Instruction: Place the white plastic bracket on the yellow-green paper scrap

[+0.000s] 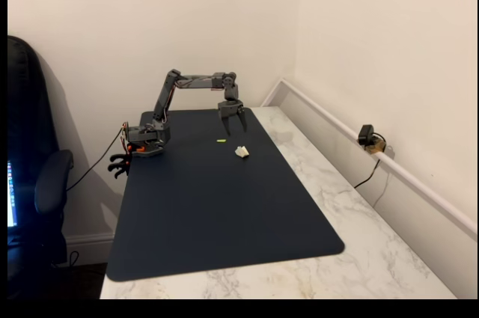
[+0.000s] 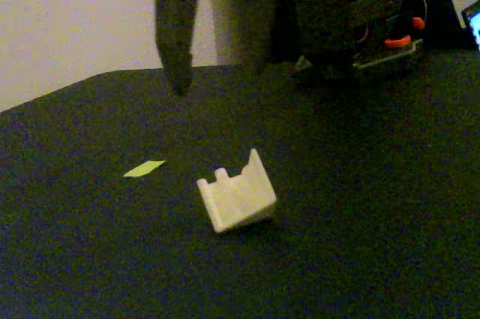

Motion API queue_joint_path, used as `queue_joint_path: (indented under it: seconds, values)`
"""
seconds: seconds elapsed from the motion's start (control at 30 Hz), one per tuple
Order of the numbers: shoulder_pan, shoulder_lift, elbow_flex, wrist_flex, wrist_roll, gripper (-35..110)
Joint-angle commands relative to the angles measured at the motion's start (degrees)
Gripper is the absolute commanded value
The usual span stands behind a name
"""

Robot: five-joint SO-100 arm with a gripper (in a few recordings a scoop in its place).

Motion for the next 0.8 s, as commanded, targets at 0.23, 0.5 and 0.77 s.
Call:
queue_joint_path:
  seconds: [0.23, 0.5, 0.77]
  values:
    - [-0.9, -6.5, -4.7, -2.6, 1.1, 37]
    - [0.7, -10.1, -6.8, -3.1, 0.8, 38]
    - [1.6, -17.8, -16.6, 0.3, -0.2, 38]
